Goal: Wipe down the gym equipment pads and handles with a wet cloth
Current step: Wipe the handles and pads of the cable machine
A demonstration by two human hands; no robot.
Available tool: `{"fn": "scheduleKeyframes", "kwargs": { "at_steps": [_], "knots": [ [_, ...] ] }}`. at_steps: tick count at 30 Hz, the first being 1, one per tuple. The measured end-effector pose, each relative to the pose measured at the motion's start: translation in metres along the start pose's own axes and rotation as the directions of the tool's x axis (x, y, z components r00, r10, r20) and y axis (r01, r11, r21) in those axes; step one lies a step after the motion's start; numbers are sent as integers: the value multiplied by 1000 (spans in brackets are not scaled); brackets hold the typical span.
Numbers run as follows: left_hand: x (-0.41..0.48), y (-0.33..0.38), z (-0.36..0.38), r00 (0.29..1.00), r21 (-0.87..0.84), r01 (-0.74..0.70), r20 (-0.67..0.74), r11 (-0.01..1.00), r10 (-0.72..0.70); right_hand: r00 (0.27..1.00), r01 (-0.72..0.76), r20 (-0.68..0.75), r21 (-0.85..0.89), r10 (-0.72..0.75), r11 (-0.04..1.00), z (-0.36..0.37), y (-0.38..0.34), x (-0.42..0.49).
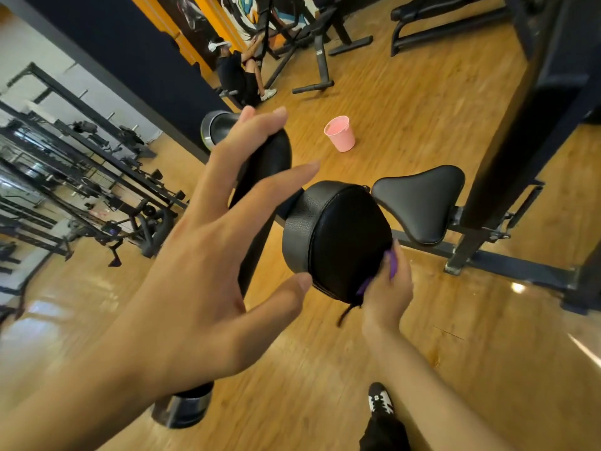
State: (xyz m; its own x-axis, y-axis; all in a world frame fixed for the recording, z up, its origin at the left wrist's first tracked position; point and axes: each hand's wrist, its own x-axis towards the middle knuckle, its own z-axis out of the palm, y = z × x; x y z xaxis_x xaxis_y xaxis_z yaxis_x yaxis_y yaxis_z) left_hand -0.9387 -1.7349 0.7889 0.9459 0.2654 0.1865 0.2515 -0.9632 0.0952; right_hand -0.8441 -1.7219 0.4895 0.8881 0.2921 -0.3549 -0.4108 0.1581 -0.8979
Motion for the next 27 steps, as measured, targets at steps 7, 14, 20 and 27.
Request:
{"fn": "scheduleKeyframes", "kwargs": {
  "at_steps": [7,14,20,27],
  "knots": [
    [0,-1,-1,1000,15,-7,3,1000,7,995,-92,-33,1,92,996,3,8,4],
    [-4,-1,-1,1000,12,9,20,1000,-9,956,-286,-47,76,290,955,7,-6,40],
    [11,3,5,1000,-9,-5,-27,1000,5,940,339,-30,-25,-340,940,14,-50,1],
    [17,3,7,999,-45,-21,-38,999,19,951,307,-57,50,-305,950,24,-102,19]
  ]
}}
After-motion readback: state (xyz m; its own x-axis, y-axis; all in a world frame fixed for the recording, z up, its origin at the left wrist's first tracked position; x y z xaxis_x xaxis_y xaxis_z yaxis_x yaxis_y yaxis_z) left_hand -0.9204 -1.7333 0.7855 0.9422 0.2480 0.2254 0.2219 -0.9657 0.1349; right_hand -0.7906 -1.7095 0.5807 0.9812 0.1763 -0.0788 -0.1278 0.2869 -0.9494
